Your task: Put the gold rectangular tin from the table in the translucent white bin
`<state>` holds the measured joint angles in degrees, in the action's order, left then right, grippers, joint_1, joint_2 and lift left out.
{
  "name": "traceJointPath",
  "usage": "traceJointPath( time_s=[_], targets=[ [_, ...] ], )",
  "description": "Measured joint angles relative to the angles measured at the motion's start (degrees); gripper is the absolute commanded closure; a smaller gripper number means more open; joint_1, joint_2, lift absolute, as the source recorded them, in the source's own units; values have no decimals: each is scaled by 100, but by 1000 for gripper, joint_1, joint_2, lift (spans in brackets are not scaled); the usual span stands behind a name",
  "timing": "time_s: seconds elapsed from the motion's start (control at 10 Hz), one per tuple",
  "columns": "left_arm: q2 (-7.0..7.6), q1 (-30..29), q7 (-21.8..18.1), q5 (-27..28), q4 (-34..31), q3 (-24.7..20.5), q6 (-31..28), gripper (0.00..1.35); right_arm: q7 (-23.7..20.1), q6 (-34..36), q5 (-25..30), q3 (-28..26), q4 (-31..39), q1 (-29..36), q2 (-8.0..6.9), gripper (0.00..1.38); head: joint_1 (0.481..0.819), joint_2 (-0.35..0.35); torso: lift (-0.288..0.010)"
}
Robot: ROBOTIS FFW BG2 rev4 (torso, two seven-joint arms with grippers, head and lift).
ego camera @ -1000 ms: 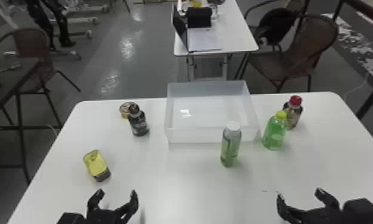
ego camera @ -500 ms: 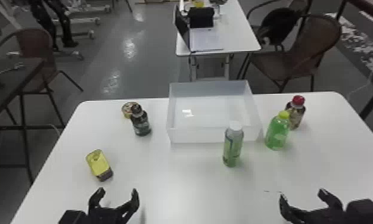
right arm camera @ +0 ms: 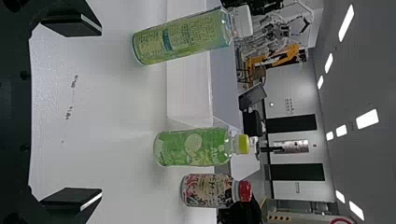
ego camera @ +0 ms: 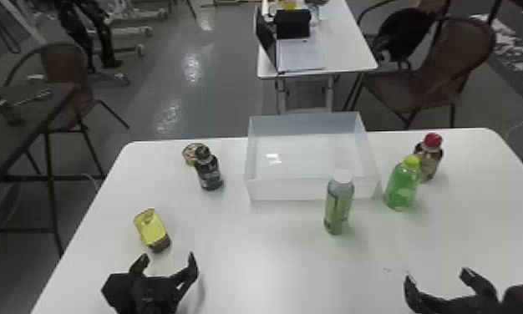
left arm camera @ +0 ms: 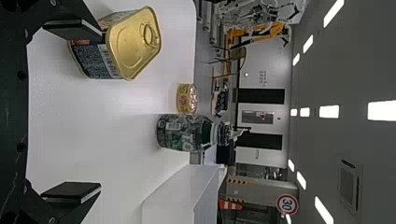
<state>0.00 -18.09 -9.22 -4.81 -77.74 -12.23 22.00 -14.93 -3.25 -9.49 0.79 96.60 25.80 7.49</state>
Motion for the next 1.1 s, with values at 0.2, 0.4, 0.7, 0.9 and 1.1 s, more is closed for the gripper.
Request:
traceJointPath(
  time_s=[0.2, 0.4, 0.7, 0.9, 1.1],
  targets=[
    [0, 164, 319, 108, 63, -36, -155, 153, -30, 0, 0, 0, -15, -5, -36, 85, 695, 182, -58],
    [0, 337, 542, -1, 199, 21, -225, 153, -57, 0, 0, 0, -27, -18, -54, 85, 695, 186, -58],
    [0, 519, 1148, -21, 234, 163, -515, 153, -125, 0, -18, 0, -42, -24, -74, 85, 695, 197, -58],
    [0, 650, 1386, 7, 323, 165, -607, 151, -142, 0, -24, 0, -51, -31, -99, 85, 695, 206, -58],
    [0, 804, 1591, 50, 448, 177, -732, 154, -187, 0, -36, 0, -61, -31, -115, 85, 695, 213, -58]
  ],
)
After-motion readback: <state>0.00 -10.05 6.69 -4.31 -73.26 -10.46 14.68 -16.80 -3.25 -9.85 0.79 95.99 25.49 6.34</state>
